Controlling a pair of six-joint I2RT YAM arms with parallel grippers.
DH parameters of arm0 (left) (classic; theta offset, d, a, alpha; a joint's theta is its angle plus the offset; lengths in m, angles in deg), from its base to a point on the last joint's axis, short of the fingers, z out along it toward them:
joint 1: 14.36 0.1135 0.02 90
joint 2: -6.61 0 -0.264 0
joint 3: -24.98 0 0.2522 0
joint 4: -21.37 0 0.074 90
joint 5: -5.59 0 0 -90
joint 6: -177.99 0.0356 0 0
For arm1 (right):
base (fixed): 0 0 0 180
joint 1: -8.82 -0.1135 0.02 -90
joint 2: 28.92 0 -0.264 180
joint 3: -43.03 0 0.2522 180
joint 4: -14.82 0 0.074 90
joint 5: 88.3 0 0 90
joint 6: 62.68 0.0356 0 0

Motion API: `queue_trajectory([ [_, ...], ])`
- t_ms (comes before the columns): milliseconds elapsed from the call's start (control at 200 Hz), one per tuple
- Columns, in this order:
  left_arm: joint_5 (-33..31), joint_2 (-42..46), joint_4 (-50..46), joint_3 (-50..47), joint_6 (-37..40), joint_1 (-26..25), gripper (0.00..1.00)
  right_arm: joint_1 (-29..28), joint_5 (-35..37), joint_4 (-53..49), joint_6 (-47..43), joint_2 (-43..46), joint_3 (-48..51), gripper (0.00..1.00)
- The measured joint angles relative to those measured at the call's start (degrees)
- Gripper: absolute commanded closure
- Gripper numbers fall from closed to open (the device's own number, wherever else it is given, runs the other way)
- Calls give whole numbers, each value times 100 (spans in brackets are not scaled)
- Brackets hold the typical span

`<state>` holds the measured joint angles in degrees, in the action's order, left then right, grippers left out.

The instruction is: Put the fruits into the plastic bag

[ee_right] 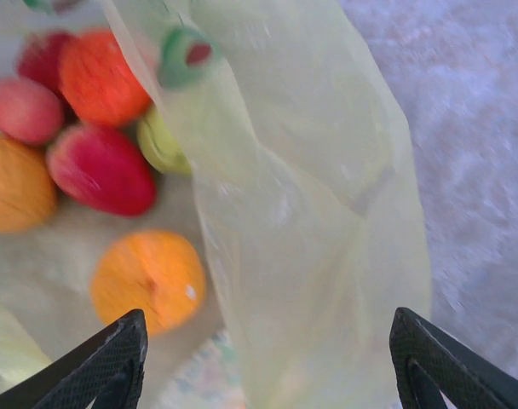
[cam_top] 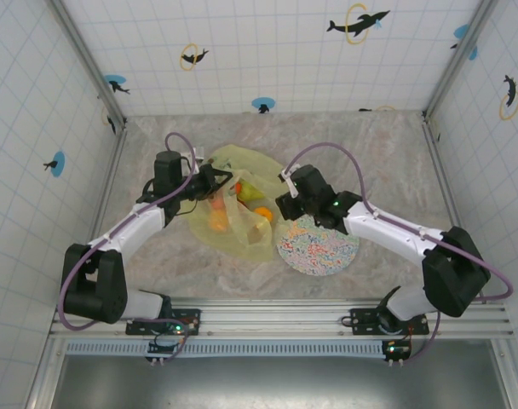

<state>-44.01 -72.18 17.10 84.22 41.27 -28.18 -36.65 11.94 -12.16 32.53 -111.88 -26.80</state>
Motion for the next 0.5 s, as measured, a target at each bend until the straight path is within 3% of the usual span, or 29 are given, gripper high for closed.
queue_trajectory([
  [220, -2, -42, -2, 0, 0, 0, 100, -295, 518, -566, -365, -393, -83, 37],
  [500, -17, -42, -4, 0, 0, 0, 100, -483, 870, -855, -573, -984, -232, 46],
])
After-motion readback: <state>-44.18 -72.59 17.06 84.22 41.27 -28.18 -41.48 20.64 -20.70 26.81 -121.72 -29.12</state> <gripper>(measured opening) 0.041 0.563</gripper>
